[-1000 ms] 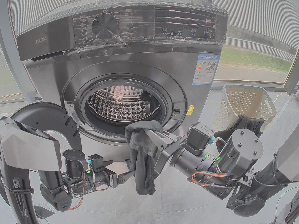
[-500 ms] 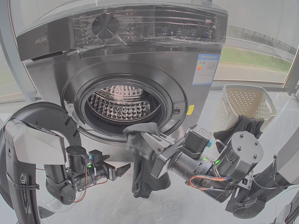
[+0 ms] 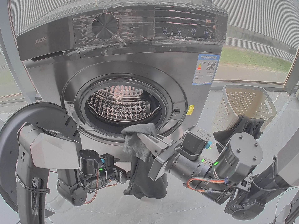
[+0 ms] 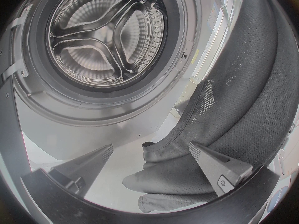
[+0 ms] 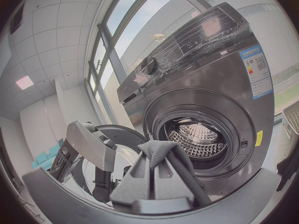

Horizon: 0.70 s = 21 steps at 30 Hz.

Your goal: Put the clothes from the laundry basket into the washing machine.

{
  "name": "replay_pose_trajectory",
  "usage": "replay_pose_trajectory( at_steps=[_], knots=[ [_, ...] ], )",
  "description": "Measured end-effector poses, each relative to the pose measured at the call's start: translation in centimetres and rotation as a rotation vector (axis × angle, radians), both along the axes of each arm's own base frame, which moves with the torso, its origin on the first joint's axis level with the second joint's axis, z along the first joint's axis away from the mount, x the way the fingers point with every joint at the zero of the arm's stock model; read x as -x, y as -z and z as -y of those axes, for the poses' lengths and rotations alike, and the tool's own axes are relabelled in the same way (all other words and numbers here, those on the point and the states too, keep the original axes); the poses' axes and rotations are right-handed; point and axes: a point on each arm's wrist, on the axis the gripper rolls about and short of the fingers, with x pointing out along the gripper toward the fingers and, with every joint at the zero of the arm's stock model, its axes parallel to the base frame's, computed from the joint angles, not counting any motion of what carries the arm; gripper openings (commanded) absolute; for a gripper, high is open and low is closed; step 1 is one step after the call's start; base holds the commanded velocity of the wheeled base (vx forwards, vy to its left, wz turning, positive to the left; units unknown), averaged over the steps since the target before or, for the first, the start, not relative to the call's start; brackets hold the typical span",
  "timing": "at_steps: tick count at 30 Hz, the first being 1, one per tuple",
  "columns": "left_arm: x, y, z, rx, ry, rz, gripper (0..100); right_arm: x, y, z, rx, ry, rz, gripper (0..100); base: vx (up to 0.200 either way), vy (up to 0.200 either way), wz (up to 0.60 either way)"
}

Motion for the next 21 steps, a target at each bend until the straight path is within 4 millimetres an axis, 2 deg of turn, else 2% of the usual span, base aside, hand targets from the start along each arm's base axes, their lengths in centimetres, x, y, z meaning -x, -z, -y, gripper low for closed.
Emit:
replay_pose_trajectory(
  at_steps=[13,21],
  knots=[
    [3.0,0.4,0.3,-0.057,0.065,-0.068,100,-0.5,0.0,0.3,-0.001,0.02,0.0,0,0.0,0.0,0.0],
    [2.7,0.6,0.3,-0.06,0.06,-0.064,100,-0.4,-0.1,0.1,-0.004,0.013,0.003,0,0.0,0.0,0.0]
  ],
)
